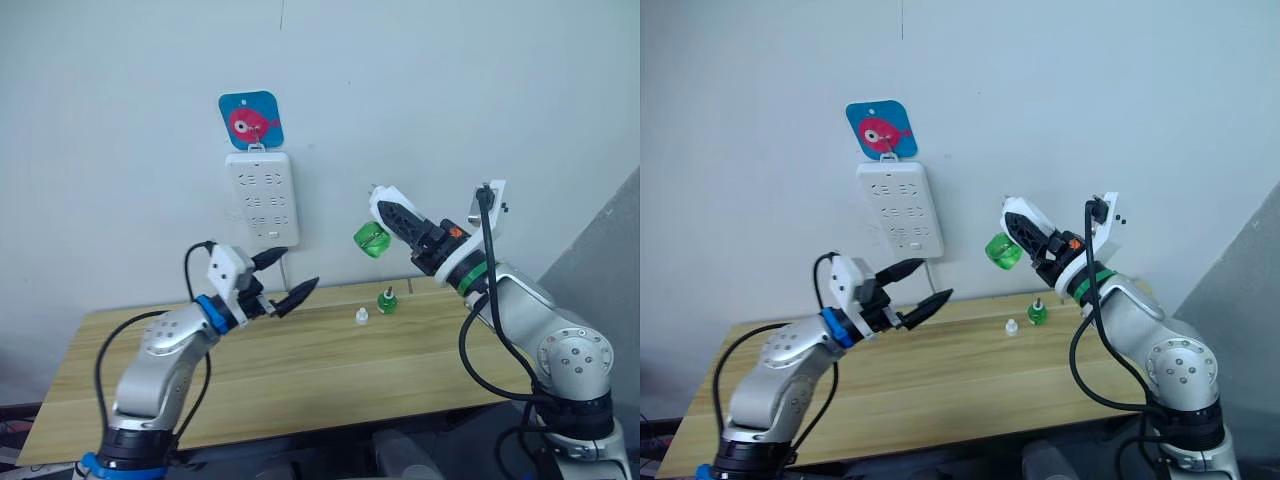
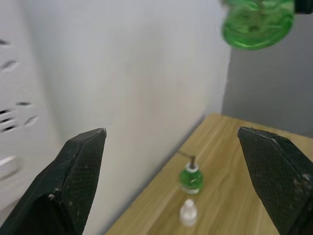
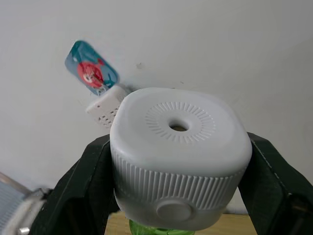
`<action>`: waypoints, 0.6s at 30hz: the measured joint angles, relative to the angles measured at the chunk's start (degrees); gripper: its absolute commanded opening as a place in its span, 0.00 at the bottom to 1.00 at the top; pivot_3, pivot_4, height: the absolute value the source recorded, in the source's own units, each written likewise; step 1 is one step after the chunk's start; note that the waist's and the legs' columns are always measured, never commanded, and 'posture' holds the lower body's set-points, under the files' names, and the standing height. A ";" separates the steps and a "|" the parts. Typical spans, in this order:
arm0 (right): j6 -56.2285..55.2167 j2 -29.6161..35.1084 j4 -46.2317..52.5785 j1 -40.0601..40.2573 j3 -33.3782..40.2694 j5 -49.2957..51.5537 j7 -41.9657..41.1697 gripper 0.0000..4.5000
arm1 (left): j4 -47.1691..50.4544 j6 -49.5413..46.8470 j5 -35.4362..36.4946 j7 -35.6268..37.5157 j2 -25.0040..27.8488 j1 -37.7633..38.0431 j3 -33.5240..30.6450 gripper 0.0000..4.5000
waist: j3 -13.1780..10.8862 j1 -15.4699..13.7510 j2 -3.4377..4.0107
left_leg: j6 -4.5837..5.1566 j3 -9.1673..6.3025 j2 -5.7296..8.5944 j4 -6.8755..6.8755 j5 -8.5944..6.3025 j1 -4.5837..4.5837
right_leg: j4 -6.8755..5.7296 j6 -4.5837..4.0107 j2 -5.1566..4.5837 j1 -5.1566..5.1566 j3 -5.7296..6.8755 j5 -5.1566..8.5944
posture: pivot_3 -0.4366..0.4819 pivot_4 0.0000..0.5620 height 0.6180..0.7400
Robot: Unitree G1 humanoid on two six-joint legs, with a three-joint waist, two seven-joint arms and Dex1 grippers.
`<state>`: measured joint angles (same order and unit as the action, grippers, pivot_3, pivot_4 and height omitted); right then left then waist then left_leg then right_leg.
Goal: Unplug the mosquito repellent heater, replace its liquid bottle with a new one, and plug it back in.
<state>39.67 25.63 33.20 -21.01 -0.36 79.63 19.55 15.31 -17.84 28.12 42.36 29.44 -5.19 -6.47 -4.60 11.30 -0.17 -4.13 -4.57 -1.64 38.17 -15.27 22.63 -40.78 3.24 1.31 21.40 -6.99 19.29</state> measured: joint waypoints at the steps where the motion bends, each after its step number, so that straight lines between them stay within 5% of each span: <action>1: 0.86 2.37 0.95 0.06 -0.64 -2.67 -2.47 0.69 | -0.54 -1.12 1.18 0.59 1.99 -0.05 -2.57 1.00 | -0.01 -0.03 -0.02 | 0.00 -0.01 -0.01 -0.09 0.00 -0.03 | 0.03 -0.02 0.00 0.00 0.03 0.01 | 0.27 0.08 1.00; 8: 2.40 5.42 3.05 2.17 -3.95 -13.42 -11.53 0.69 | -11.98 -2.34 1.97 0.09 5.27 -7.66 -9.10 1.00 | -0.15 -0.18 -0.10 | 0.00 0.02 0.00 -0.19 0.00 -0.04 | 0.15 -0.04 -0.02 -0.02 0.04 0.03 | 0.26 0.11 1.00; 18: 4.49 4.56 6.31 1.84 -6.99 -22.34 -17.10 0.69 | -27.48 -1.90 -1.58 0.94 5.33 -18.34 -7.97 1.00 | -0.28 -0.13 -0.30 | 0.00 -0.06 -0.01 -0.21 0.00 0.09 | 0.33 -0.05 -0.02 0.00 0.11 0.02 | 0.25 0.13 1.00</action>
<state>44.16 30.19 39.50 -19.18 -7.36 57.29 2.44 -12.16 -19.74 26.53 43.30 34.78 -23.53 -14.44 -4.88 11.17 -0.46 -4.13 -4.63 -1.66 37.96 -15.27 22.72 -40.45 3.19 1.29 21.40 -6.87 19.31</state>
